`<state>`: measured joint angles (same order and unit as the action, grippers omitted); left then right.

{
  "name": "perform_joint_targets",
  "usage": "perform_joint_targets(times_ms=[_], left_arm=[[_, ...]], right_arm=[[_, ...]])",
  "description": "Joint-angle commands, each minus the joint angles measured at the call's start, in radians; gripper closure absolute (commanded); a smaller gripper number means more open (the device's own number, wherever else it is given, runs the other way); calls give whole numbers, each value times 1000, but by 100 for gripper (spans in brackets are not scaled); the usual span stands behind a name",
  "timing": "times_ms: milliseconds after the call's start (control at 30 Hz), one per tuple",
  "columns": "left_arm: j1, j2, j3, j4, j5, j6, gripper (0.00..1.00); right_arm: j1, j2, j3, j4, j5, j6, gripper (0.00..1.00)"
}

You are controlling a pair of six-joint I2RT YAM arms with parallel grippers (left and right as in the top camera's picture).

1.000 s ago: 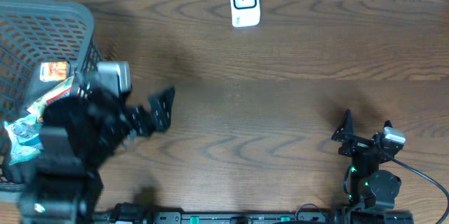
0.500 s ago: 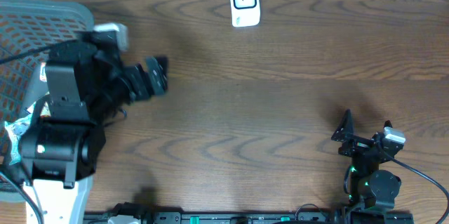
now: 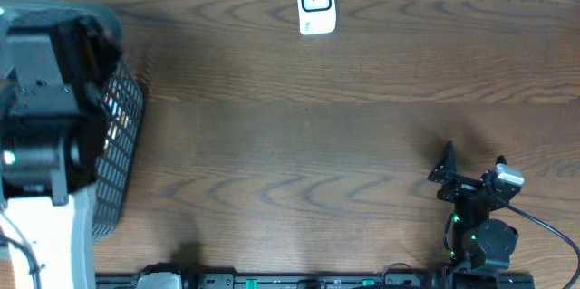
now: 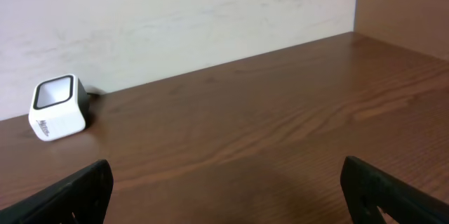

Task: Scan the item barcode
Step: 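Move the left gripper into the basket above the blue-capped bottle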

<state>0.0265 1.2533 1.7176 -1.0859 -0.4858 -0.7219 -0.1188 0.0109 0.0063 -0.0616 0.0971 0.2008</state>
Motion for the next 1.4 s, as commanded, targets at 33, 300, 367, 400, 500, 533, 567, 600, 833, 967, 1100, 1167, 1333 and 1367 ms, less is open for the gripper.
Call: perform_joint_targets(times_ms=[33,300,367,400,500,533,567,600,833,967,1100,1167,1333,1367], left_arm=[[163,68,7,-156,-66,-353,2],[382,144,5,-303,44,-576,2],[421,167,1,-318,79,-593,2],[435,177,-1,-320,91,-593,2],[471,209,-16,-326,115,-593,2],[480,219,-19,-327,119,-593,2],[488,231,-23,-327,124,-593,2],[497,245,-26,-326,132,-593,2],[544,353,-29,-343,202,-602,2],[571,409,-35,-365,217,-645,2],[585,421,-67,-355,216,-645,2],[597,421,-89,-348,216,-645,2],[623,421,-129,-291,216,-611,2],[628,421,-142,-264,216,-587,2]], right_arm=[[-6,-5,-1,-3,-2,-7,1],[-7,-5,-1,-3,-2,-7,1],[-6,-5,-1,-3,-2,-7,1],[-7,-5,-1,-3,-2,-8,1],[-6,-5,-1,-3,-2,-7,1],[-6,-5,-1,-3,-2,-7,1],[-7,-5,-1,-3,-2,-7,1],[-6,-5,-1,-3,-2,-7,1],[-7,-5,-1,-4,-2,-7,1],[-7,-5,-1,-3,-2,-7,1],[-6,-5,-1,-3,-2,-8,1],[-6,-5,-1,-4,-2,-7,1],[-6,-5,-1,-4,-2,-8,1],[-7,-5,-1,-3,-2,-8,1]])
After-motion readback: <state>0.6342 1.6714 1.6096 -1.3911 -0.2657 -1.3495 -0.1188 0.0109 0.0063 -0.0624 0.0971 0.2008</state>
